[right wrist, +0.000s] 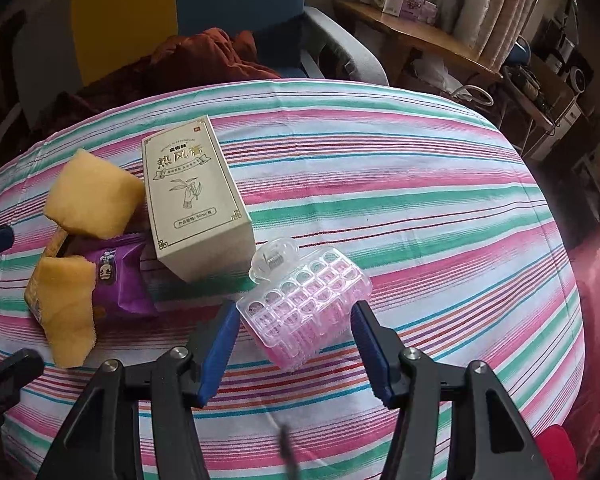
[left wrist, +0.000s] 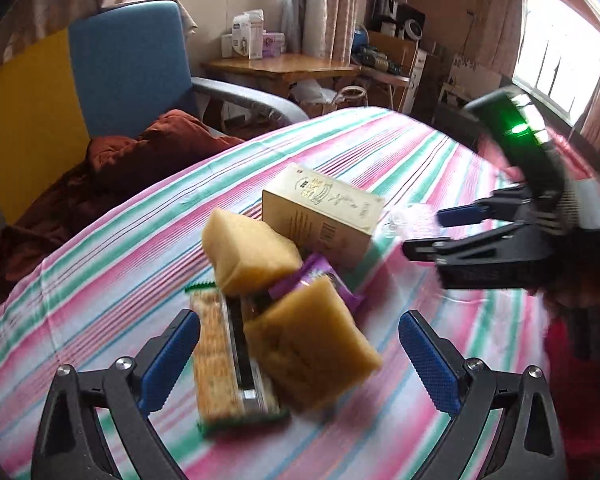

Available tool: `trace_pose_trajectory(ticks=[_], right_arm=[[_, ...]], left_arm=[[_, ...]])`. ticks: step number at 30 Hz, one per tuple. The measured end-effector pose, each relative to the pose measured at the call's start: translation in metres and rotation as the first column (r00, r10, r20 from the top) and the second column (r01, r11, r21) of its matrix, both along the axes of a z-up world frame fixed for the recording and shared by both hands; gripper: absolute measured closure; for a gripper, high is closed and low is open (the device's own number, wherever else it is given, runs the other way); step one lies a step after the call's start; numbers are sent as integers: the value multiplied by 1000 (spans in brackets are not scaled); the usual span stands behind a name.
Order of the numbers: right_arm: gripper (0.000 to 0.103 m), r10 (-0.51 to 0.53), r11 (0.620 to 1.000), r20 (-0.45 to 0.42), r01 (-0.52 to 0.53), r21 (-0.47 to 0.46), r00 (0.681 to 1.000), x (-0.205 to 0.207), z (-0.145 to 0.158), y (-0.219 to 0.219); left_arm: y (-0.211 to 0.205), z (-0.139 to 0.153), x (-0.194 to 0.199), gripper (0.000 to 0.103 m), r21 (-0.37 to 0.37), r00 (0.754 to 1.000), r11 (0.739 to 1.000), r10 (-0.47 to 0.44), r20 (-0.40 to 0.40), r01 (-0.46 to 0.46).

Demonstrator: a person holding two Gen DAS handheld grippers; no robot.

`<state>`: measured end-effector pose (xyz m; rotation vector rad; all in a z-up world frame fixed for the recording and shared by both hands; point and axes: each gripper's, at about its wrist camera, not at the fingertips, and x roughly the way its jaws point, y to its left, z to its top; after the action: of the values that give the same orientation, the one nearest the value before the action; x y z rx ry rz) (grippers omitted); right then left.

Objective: Organize objects
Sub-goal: 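Grasp the yellow sponge with the left gripper while the right gripper grasps the pink hair roller, then carry the sponge and pink roller to the gold tray and release both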

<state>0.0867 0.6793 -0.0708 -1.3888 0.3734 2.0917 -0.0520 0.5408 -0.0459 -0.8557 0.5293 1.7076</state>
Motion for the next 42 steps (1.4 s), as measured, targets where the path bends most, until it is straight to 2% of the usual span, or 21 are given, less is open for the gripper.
trace_pose_trajectory(ticks=[2, 4, 5, 8, 12, 17, 20, 25, 30, 33, 36, 42], right_arm=[[44, 7, 1000, 1, -7, 1, 1000, -1, -1, -1], [44, 8, 1000, 8, -8, 5, 1000, -2, -2, -1], [44, 6, 1000, 12, -6, 7, 1000, -1, -3, 0], [44, 8, 1000, 15, -8, 7, 1000, -1, -5, 3], [45, 11, 1000, 0, -11, -4, 1000, 0, -4, 3], [45, -13, 1000, -33, 12, -19, 999, 4, -1, 8], [45, -26, 999, -58, 24, -28, 998, 6, 1, 12], [46, -33, 999, -106, 30, -29, 994, 8, 9, 12], [46, -16, 1000, -170, 14, -14, 985, 10, 32, 3], [46, 15, 1000, -199, -16, -8, 980, 9, 51, -13], [46, 79, 997, -216, -73, 37, 973, 1, 74, -42], [45, 227, 974, -280, -214, 76, 933, -26, 114, -111]], left_arm=[[9, -11, -4, 6, -30, 1000, 1000, 2, 18, -2], [15, -19, -2, 32, -52, 999, 999, -14, 42, 16], [16, -22, 3, 39, -67, 999, 997, -30, 43, 33], [6, -24, 16, 44, -43, 997, 997, -66, 50, 68], [-25, -15, 26, 44, -1, 994, 999, -42, 98, 42], [-79, -3, 43, 44, 32, 994, 999, 1, 109, -4], [-107, 3, 48, 44, 32, 995, 999, 34, 92, -37], [-155, 15, 45, 44, 50, 988, 992, 112, 108, -118], [-198, 35, 40, 43, 70, 982, 981, 176, 74, -181], [-225, 47, 36, 43, 89, 974, 971, 219, 52, -223], [-253, 56, 30, 42, 115, 961, 954, 273, 55, -277], [-313, 61, 22, 42, 132, 921, 912, 385, 60, -389]])
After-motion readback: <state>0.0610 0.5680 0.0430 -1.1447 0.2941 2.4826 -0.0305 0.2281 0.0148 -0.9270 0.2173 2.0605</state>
